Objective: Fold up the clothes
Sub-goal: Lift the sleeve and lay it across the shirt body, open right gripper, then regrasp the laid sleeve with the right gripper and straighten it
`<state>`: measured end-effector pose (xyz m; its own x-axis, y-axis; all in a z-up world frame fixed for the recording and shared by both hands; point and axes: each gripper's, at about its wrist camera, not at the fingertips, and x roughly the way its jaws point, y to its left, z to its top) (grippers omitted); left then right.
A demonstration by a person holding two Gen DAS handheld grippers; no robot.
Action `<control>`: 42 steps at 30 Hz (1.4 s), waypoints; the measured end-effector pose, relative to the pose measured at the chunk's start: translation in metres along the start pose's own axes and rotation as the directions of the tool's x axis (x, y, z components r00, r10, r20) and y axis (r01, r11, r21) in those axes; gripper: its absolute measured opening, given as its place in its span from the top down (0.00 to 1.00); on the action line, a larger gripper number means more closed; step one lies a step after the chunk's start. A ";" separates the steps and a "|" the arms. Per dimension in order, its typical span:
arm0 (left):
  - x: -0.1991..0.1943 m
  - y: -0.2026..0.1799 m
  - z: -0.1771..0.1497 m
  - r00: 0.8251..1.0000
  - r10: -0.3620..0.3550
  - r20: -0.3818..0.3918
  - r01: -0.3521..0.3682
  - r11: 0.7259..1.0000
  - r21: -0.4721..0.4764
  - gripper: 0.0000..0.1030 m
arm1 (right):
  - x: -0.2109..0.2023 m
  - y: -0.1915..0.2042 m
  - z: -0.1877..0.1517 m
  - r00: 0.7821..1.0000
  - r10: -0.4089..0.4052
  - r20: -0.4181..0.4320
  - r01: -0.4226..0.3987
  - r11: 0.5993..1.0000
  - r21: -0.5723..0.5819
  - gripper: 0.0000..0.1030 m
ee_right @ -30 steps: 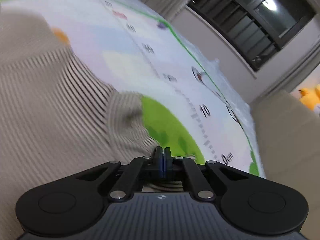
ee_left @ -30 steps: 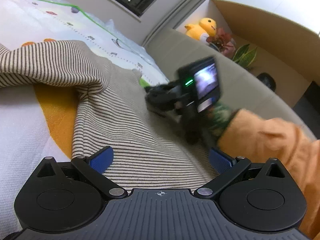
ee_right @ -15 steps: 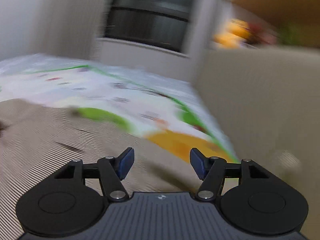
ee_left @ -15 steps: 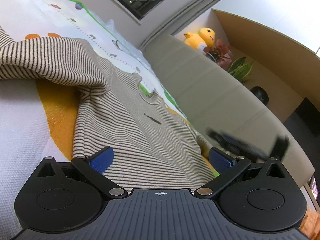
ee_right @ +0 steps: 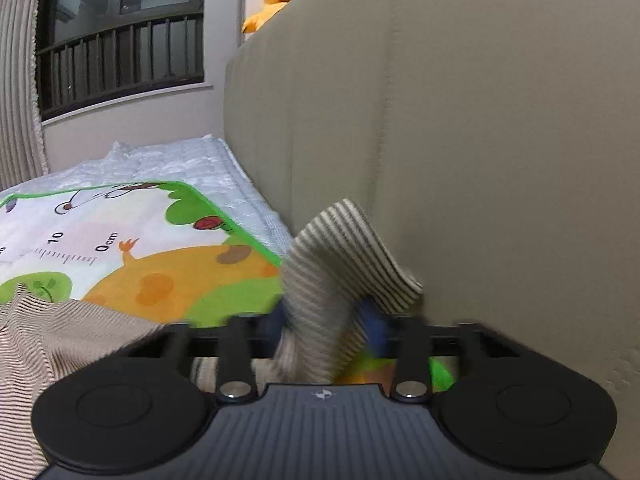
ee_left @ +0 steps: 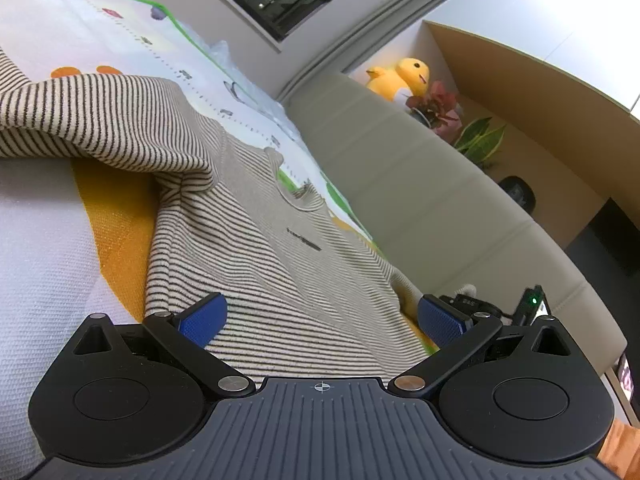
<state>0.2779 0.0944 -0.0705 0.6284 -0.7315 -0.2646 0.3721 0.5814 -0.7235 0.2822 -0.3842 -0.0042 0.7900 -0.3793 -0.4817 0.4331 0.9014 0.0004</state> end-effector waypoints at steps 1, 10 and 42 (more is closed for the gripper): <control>0.000 0.000 0.000 1.000 0.000 0.000 0.000 1.000 -0.001 0.00 | -0.004 0.004 0.002 1.000 0.009 0.010 -0.009 1.000 -0.011 0.87; -0.004 0.006 -0.002 1.000 -0.016 0.008 0.016 1.000 -0.014 0.00 | -0.058 0.057 0.051 0.968 0.215 0.132 -0.208 0.976 -0.067 0.91; -0.013 0.017 -0.002 0.996 -0.080 0.040 0.083 0.994 -0.072 0.00 | -0.078 0.175 0.025 0.893 0.448 -0.044 -0.405 0.757 -0.513 0.49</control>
<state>0.2748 0.1131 -0.0807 0.6230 -0.7612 -0.1802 0.3730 0.4916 -0.7869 0.3073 -0.2016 0.0557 0.8804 0.0738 -0.4685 -0.2142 0.9432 -0.2539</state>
